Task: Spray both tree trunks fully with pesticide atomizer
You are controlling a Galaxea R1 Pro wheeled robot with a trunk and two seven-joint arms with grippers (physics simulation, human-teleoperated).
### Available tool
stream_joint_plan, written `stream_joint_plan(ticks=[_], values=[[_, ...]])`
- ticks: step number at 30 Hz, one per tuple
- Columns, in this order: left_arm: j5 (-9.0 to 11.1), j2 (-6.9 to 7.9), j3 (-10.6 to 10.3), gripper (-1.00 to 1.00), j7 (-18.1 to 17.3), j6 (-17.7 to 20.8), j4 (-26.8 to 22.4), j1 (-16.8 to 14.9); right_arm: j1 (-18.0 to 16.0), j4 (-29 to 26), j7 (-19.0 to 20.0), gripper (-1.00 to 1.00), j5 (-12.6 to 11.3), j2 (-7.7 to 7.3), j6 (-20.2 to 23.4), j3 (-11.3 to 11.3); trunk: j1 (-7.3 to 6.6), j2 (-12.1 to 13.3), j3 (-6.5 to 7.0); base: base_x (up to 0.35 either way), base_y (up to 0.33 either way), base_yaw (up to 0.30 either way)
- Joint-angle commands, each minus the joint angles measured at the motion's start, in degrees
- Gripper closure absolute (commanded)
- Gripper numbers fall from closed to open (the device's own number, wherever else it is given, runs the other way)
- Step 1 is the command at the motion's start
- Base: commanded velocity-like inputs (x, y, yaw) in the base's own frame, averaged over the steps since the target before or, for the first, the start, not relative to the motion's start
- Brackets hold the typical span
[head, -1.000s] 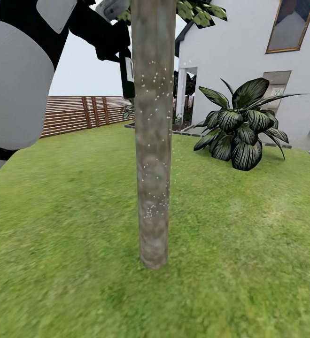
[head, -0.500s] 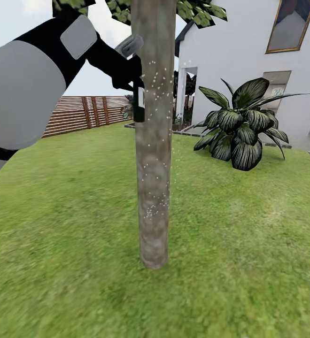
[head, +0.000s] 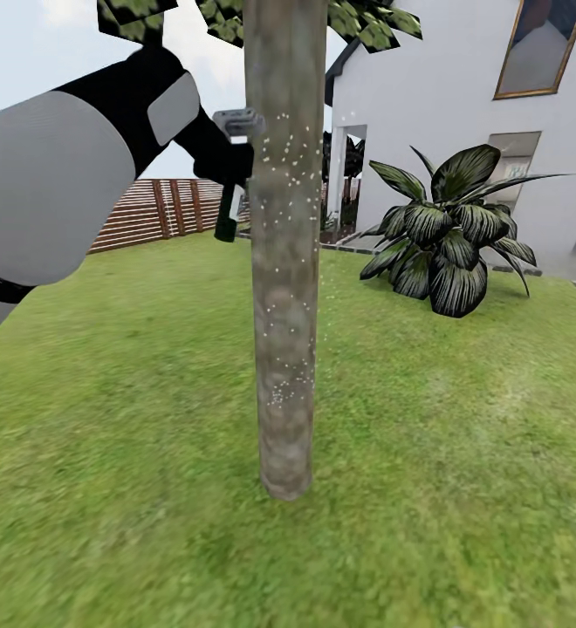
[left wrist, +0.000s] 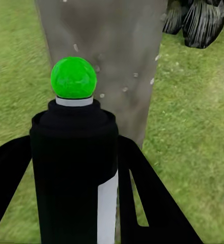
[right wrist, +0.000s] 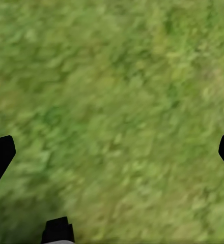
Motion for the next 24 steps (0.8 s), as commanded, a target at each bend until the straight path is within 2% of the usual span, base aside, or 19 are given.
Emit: stream_joint_plan(ticks=[1,3,5,7,9,15,18,20,24], values=[[0.2,0.00,0.0,1.00,0.0,0.0,0.0,0.0,0.0,0.0,0.0,-1.00,0.0,0.00,0.0,0.0,0.00,0.0,0.00,0.000,0.000,0.000],[0.4,0.00,0.1,1.00,-0.3,0.0,0.1,0.0,0.0,0.0,0.0,-1.00,0.0,0.01,0.0,0.0,0.00,0.0,0.00,0.000,0.000,0.000],[0.5,0.00,0.1,1.00,-5.0,0.0,0.2,0.1,0.0,0.0,0.0,-1.00,0.0,0.02,0.0,0.0,0.00,0.0,0.00,0.000,0.000,0.000],[0.5,0.00,0.1,1.00,-11.5,0.0,0.2,0.2,0.0,0.0,0.0,-1.00,0.0,0.00,0.0,0.0,0.00,0.0,0.00,0.000,0.000,0.000],[0.5,0.00,0.2,1.00,-15.4,-0.3,0.2,0.4,0.0,0.0,0.0,-1.00,0.0,0.00,0.0,0.0,0.00,0.0,0.00,0.000,0.000,0.000],[0.4,0.02,0.2,1.00,-17.2,-7.3,0.2,4.3,0.0,0.0,0.0,-1.00,0.0,-0.01,0.0,0.0,0.00,0.0,0.00,0.000,0.000,0.000],[0.4,0.63,0.2,1.00,-17.2,-10.5,0.2,5.9,0.0,0.0,0.0,-1.00,0.0,-0.01,0.0,0.0,0.00,0.0,0.00,0.000,0.000,0.000],[0.4,1.15,0.2,1.00,-17.1,-11.6,0.2,7.2,0.0,0.0,0.0,-1.00,0.0,-0.01,0.0,0.0,0.00,0.0,0.00,0.000,0.000,0.000],[0.4,2.17,0.2,1.00,-17.2,-13.2,0.2,7.9,0.0,0.0,0.0,-1.00,0.0,-0.01,0.0,0.0,0.00,0.0,0.00,0.000,0.000,0.000]])
